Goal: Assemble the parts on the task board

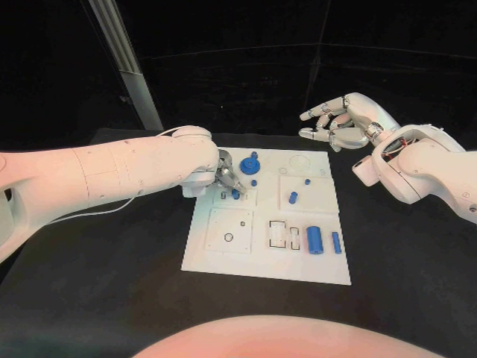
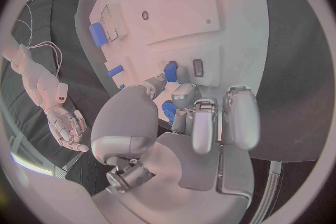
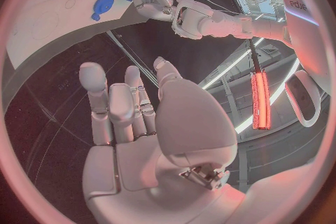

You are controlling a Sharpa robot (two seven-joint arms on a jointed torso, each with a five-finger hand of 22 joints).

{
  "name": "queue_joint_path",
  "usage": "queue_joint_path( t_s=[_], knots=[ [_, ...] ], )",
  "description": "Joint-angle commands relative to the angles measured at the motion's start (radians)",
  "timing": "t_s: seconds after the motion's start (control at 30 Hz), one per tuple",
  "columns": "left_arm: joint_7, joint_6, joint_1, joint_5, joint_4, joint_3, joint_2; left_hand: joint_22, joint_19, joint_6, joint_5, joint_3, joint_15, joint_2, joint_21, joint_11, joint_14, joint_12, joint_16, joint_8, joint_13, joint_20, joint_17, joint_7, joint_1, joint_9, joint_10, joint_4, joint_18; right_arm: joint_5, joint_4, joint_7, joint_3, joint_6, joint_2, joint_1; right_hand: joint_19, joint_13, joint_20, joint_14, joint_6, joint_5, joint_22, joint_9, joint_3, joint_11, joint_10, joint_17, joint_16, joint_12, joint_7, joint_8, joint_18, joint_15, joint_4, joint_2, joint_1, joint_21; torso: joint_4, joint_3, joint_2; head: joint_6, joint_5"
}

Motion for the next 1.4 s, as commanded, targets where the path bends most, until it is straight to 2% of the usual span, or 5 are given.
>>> queue_joint_path(
  t_s=[0.03, 0.3, 0.87, 1.13, 1.4],
  knots=[
    [-0.006, 0.009, 0.001, -0.005, 0.001, 0.0, -0.002, 0.022, 0.009, 0.006, -0.007, -0.038, -0.008, -0.001, 0.007, 0.0, 0.104, 0.003, 0.003, -0.003, 0.002, 0.001, 0.263, -0.003, -0.018, 0.002, 0.006, 0.016, -0.008, 0.003, 0.002, 0.004, 0.001, 0.005, 0.001, 0.002, -0.009, -0.002, -0.002, -0.006, -0.006, 0.005, -0.002, 0.0, -0.005, -0.001, -0.007, -0.002, -0.005, 0.0, -0.002, 0.0, 0.019, -0.001, 0.003, 0.0, 0.0, -0.004, 0.0016, 0.0006, 0.0, 0.0, -0.001],
    [0.0, -0.013, 0.001, -0.005, 0.004, 0.001, -0.01, 0.027, 0.011, 0.009, -0.007, -0.152, -0.011, 0.005, 0.008, -0.001, 0.104, 0.004, 0.003, -0.005, 0.008, -0.001, 0.263, -0.005, -0.031, 0.006, 0.008, 0.067, -0.008, 0.003, 0.001, 0.004, 0.001, 0.005, 0.002, 0.002, -0.01, -0.003, -0.002, -0.006, -0.006, 0.004, -0.003, 0.0, -0.007, -0.001, -0.007, -0.002, -0.006, 0.0, -0.001, 0.0, 0.02, -0.001, 0.004, 0.0, -0.001, -0.006, 0.0007, 0.0, 0.0, 0.0, -0.001],
    [0.014, -0.041, 0.004, -0.005, 0.046, 0.005, -0.042, 0.027, 0.011, 0.01, -0.004, -0.194, -0.012, 0.03, 0.007, -0.003, 0.104, 0.001, 0.003, -0.006, 0.006, -0.002, 0.263, -0.006, -0.005, 0.009, 0.008, 0.068, -0.008, 0.003, -0.006, 0.004, 0.001, 0.007, 0.006, 0.002, -0.01, -0.004, -0.001, -0.006, -0.006, 0.003, -0.003, 0.0, -0.009, -0.001, -0.008, -0.001, -0.005, 0.001, -0.001, 0.0, 0.02, -0.001, 0.007, -0.001, -0.004, -0.006, 0.0018, -0.0001, 0.0, 0.002, -0.004],
    [0.024, 0.02, 0.041, 0.032, 0.042, 0.086, -0.076, -0.009, -0.008, -0.09, 0.0, -0.251, 0.014, 0.051, -0.029, 0.032, 0.104, -0.055, 0.003, -0.097, -0.072, 0.016, 0.263, 0.037, 0.056, -0.039, -0.045, 0.061, -0.001, 0.003, -0.014, 0.004, 0.001, 0.008, 0.007, 0.002, -0.01, -0.004, -0.001, -0.006, -0.006, 0.003, -0.003, 0.0, -0.009, -0.001, -0.008, -0.001, -0.005, 0.001, -0.001, 0.0, 0.02, -0.001, 0.007, -0.001, -0.004, -0.006, 0.0004, 0.0004, 0.0, 0.01, -0.007],
    [0.013, 0.154, 0.093, 0.056, -0.08, 0.103, -0.032, -0.031, -0.02, -0.136, 0.002, -0.305, 0.043, 0.073, -0.053, 0.064, 0.104, -0.081, 0.003, -0.177, -0.117, 0.045, 0.263, 0.073, 0.108, -0.108, -0.083, 0.064, 0.006, 0.003, -0.021, 0.003, 0.001, 0.009, 0.013, 0.002, -0.009, -0.004, -0.001, -0.006, -0.007, 0.002, -0.002, 0.0, -0.01, -0.001, -0.007, 0.001, -0.003, 0.002, -0.001, 0.0, 0.019, -0.001, 0.009, 0.0, -0.005, -0.006, -0.0022, 0.0005, 0.002, 0.019, -0.004]
  ],
)
